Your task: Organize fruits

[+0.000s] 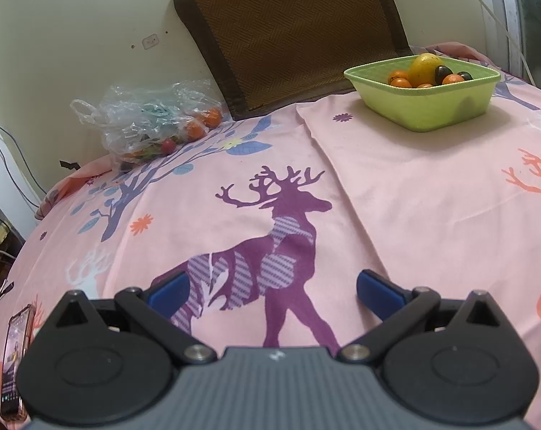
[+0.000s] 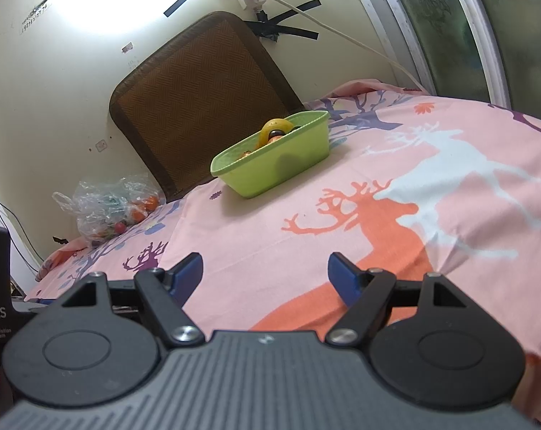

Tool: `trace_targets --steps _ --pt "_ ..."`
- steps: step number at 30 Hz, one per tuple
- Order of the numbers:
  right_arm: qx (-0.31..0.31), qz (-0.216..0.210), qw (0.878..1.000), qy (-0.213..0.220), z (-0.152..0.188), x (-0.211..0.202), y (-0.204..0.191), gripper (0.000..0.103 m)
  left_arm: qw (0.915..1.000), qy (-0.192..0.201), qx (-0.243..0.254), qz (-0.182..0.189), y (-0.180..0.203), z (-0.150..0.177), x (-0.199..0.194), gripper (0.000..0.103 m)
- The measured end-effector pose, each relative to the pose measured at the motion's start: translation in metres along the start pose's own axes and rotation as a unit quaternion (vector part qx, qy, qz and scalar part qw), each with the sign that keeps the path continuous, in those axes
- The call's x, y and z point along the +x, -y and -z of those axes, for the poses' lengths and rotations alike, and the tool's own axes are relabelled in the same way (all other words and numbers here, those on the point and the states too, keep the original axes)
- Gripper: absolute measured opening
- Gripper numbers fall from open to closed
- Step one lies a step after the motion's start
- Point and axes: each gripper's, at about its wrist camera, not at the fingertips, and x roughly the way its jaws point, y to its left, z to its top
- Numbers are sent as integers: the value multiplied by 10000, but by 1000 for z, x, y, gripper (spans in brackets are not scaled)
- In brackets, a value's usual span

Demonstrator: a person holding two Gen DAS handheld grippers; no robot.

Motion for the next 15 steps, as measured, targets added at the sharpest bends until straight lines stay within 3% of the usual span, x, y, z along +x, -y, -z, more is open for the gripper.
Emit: trace_targets --steps 15 --pt "10 6 10000 2 1 0 0 79 10000 -2 -3 -5 0 0 0 103"
